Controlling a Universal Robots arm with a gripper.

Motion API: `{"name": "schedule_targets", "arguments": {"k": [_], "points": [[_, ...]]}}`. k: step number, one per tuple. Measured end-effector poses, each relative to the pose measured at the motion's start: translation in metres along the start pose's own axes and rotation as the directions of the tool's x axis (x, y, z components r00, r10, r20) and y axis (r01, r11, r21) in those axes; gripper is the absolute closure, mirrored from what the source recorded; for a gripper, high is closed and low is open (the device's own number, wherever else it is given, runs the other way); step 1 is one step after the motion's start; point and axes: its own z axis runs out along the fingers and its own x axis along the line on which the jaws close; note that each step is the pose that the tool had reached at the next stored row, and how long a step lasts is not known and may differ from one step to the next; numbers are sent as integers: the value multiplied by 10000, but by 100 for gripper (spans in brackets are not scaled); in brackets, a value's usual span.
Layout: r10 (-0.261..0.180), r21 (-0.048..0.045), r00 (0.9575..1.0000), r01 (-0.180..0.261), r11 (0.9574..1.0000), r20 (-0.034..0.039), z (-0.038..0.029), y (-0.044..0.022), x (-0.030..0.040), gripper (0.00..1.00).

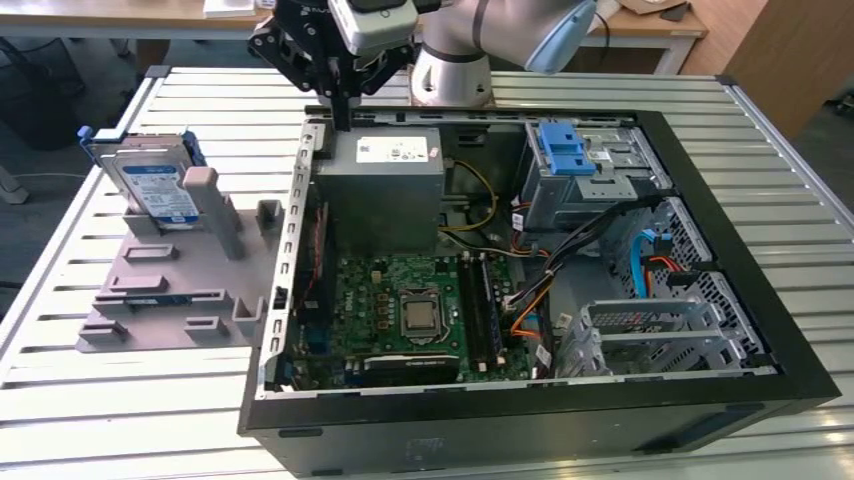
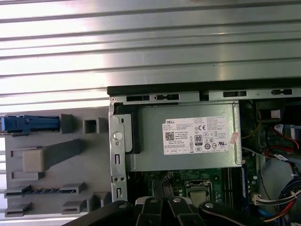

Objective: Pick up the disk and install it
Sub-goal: 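Reach for the disk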

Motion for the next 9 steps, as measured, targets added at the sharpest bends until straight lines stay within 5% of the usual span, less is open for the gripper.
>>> {"name": "schedule_targets", "arguments": {"k": [9], "points": [[-1,0,10000,1,10000,-7,1,-4,69,89]]}}
